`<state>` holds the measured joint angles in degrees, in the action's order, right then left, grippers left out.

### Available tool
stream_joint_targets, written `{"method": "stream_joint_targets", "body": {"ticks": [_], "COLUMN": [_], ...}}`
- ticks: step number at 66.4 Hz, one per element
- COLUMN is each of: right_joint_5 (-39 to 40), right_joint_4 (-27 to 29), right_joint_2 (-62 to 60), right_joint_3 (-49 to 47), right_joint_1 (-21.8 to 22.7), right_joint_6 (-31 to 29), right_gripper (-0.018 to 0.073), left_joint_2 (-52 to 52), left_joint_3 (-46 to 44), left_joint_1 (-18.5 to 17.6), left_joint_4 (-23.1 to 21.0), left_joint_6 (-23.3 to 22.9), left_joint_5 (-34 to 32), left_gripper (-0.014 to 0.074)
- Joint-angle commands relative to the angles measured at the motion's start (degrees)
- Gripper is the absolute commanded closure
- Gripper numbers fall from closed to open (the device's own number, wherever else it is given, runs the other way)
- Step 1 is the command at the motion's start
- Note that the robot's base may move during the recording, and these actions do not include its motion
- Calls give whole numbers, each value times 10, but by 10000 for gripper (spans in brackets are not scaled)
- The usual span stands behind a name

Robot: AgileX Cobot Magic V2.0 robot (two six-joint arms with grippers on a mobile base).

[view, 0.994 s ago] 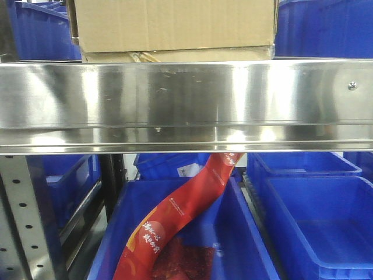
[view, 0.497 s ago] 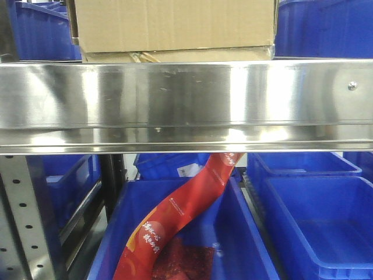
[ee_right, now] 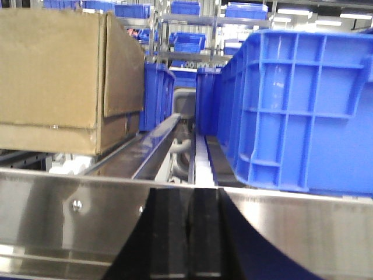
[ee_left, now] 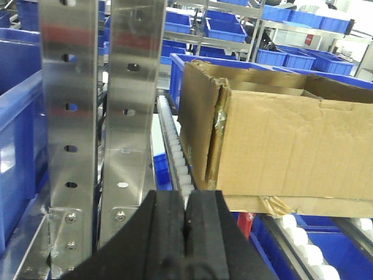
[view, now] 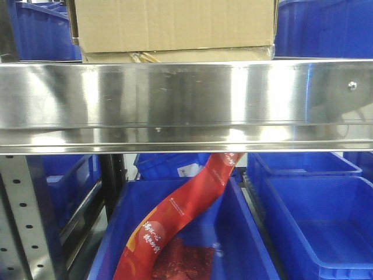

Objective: Stack two boxes on right shelf middle

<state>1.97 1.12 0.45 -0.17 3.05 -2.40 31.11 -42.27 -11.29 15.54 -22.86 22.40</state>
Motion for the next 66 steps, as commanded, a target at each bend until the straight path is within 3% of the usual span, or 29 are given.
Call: {"method": "stream_joint_targets", "body": {"ticks": [1,66], "right_joint_5": [10,-2], "right_joint_4": [2,2], "right_joint_2": [-5,-5], "right_joint_3": [2,2], "right_joint_1": [3,5], "right_joint_6": [2,2], "right_gripper": [720,720], "left_joint_2": [-4,-4], "left_joint_3": [-1,-1], "left_joint_1": [3,3], "left_joint_4": [2,2], "left_joint_6": [-3,-3], "left_joint_5": [-10,-10], "left_gripper": [707,707]}}
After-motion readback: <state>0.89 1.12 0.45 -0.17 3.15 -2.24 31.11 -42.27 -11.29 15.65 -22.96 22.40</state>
